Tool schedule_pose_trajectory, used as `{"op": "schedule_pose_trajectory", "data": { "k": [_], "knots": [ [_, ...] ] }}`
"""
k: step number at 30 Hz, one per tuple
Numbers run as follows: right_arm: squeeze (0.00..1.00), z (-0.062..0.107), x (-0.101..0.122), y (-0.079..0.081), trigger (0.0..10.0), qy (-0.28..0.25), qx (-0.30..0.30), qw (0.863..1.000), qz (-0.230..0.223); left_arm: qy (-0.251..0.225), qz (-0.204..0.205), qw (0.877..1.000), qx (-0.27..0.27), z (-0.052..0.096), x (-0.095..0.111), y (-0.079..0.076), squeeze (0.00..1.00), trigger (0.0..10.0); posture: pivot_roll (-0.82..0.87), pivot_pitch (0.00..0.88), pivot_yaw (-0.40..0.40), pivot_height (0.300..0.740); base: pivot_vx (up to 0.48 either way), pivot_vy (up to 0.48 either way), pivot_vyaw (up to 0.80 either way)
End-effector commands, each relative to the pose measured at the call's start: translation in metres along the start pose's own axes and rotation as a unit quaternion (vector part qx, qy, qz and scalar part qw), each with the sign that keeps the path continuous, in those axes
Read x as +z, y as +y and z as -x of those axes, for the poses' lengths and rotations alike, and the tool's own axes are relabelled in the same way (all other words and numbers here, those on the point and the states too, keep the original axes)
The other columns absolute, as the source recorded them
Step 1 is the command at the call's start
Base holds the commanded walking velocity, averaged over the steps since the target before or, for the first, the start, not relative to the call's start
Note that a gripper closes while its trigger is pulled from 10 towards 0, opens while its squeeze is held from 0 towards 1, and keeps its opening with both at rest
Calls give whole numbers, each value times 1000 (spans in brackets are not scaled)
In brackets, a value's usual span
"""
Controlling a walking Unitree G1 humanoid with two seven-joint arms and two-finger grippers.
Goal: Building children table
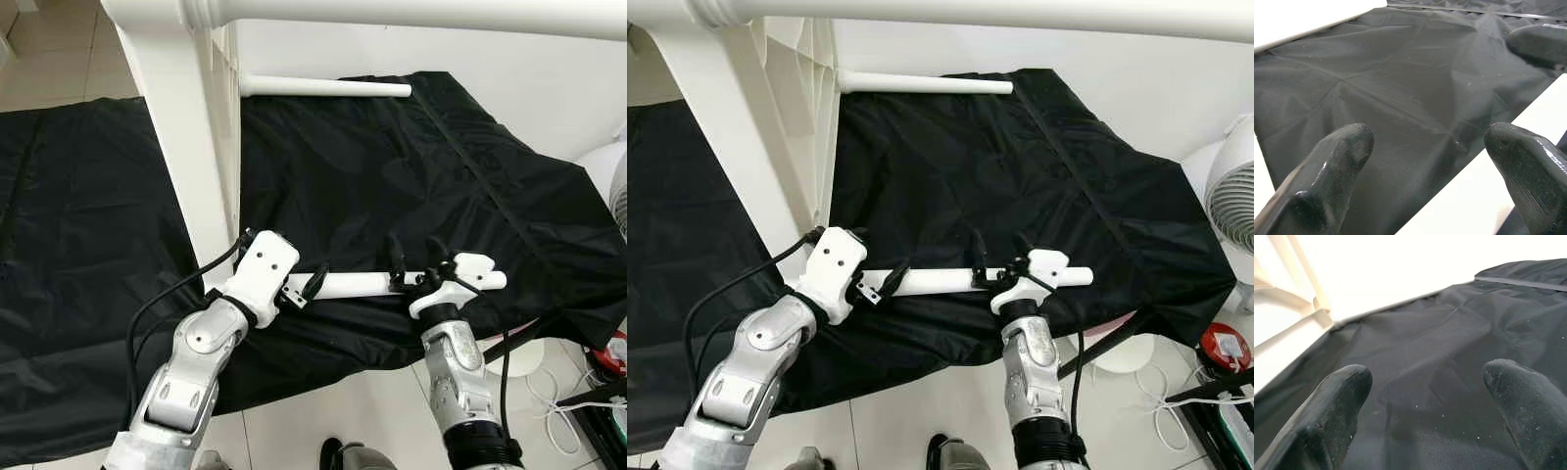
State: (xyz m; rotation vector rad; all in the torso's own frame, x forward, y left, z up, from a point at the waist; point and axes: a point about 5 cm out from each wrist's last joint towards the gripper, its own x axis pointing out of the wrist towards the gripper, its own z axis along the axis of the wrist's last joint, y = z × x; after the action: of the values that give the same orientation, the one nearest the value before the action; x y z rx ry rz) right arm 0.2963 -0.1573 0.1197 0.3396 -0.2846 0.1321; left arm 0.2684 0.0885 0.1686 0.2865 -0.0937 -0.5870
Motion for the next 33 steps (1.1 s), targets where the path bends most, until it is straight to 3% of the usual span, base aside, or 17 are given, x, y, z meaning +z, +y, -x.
{"op": "schedule_pose_trajectory", "data": {
  "k": [1,8,9,10,11,16,17,25,29,33],
  "knots": [
    [0,11,-15,-7,10000,36,-30,999,-21,21,-2,997,79,7,-7,11,0,10000,142,141,-20,740,0,0,0],
    [0,14,-7,-10,10000,6,-80,997,2,23,-2,997,80,8,-8,11,0,10000,138,144,-21,740,0,0,0],
    [0,15,0,-10,10000,-14,-99,995,30,23,-2,997,79,7,-8,11,0,10000,135,146,-19,740,0,0,0],
    [0,15,0,-10,10000,-14,-99,995,30,23,-2,997,79,7,-8,11,0,10000,135,146,-19,740,0,0,0],
    [0,15,9,-9,10000,-36,-113,991,67,24,-1,997,76,7,-8,10,0,10000,129,148,-16,740,0,0,0],
    [0,14,24,-10,10000,-69,-127,983,111,25,-1,997,67,6,-9,7,0,10000,125,149,-13,740,0,0,0],
    [0,14,33,-13,10000,-83,-135,979,130,24,1,999,41,6,-10,2,0,10000,123,150,-11,740,0,0,0],
    [0,19,37,-20,10000,-87,-173,973,122,21,-1,1000,-5,7,-9,-8,0,10000,121,153,-7,740,0,0,0],
    [0,23,28,-24,10000,-72,-208,972,87,24,-7,1000,-18,8,-10,-11,0,10000,122,160,-3,740,0,0,0],
    [0,33,11,-31,10000,-32,-274,959,61,30,-29,999,-34,8,-11,-13,0,10000,120,164,3,740,0,0,0]
  ]
}}
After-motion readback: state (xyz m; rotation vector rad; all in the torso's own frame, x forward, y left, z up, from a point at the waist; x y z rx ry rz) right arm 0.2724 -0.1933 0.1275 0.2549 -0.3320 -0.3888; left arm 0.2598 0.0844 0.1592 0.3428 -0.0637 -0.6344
